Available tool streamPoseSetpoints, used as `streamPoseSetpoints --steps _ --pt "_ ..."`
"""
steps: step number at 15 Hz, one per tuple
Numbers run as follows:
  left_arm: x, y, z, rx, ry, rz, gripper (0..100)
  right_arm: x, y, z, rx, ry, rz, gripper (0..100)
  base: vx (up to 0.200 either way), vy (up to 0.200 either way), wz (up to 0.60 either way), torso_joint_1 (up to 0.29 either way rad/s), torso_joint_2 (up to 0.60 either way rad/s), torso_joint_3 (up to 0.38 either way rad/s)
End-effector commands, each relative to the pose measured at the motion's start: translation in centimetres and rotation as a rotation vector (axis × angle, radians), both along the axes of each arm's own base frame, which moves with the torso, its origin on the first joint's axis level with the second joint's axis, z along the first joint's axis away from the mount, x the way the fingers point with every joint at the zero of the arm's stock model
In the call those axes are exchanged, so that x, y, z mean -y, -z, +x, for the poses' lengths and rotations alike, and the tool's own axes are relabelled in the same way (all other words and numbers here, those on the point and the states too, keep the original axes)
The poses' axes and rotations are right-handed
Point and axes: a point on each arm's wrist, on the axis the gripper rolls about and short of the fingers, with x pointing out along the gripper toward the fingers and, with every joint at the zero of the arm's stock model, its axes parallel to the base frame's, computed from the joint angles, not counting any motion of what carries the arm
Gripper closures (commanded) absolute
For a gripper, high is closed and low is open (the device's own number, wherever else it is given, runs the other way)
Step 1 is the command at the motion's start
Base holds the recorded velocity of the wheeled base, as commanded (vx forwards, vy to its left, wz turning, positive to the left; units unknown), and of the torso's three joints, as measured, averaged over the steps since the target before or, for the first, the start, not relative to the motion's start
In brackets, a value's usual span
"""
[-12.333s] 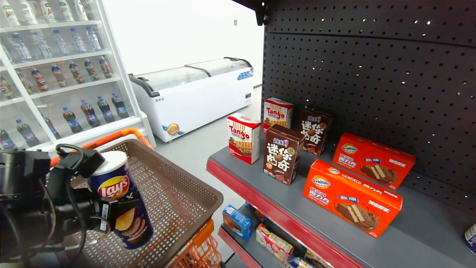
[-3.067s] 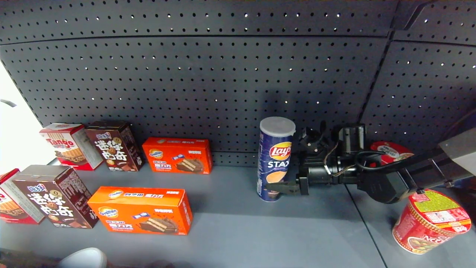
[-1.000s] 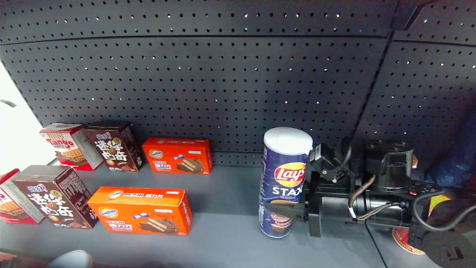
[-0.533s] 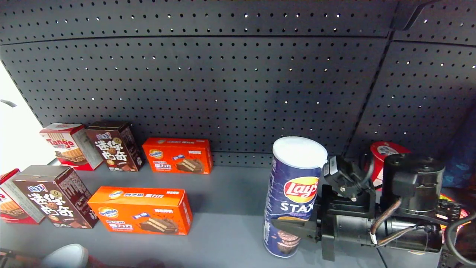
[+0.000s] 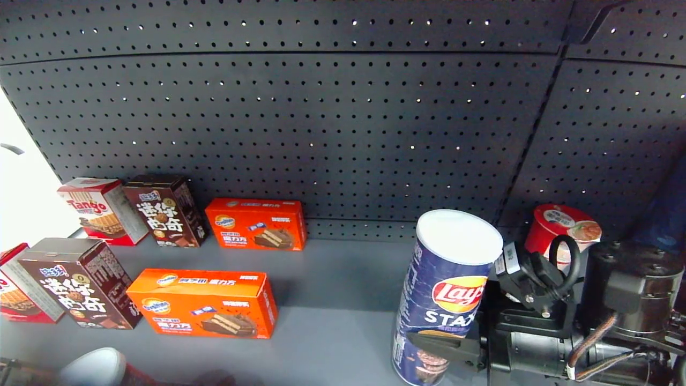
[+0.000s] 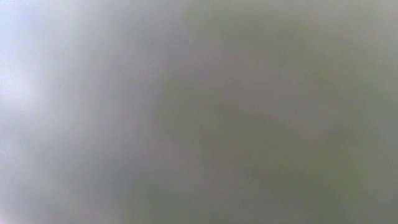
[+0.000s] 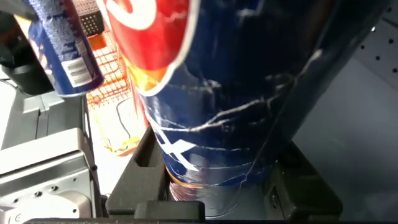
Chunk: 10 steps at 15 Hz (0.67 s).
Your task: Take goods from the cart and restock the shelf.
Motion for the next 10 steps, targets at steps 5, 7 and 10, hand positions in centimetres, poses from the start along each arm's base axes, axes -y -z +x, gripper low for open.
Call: streamPoseSetpoints --steps 5,7,10 --pt "0.0 0.0 0.0 -0.001 -0.002 0.0 100 -0.4 1.1 0.5 -0.035 0.0 -0.027 100 0.0 0.0 0.0 0.0 0.0 0.0" --pt "0.0 0.0 0.0 -0.003 -0.002 0.001 100 -0.7 1.5 1.0 -0.034 0.0 -0.026 100 0.0 0.0 0.0 0.0 0.0 0.0" --pt "0.0 0.2 0.0 -0.008 -0.002 0.004 100 -0.8 1.9 1.3 -0.041 0.003 -0.031 100 0.0 0.0 0.0 0.0 0.0 0.0"
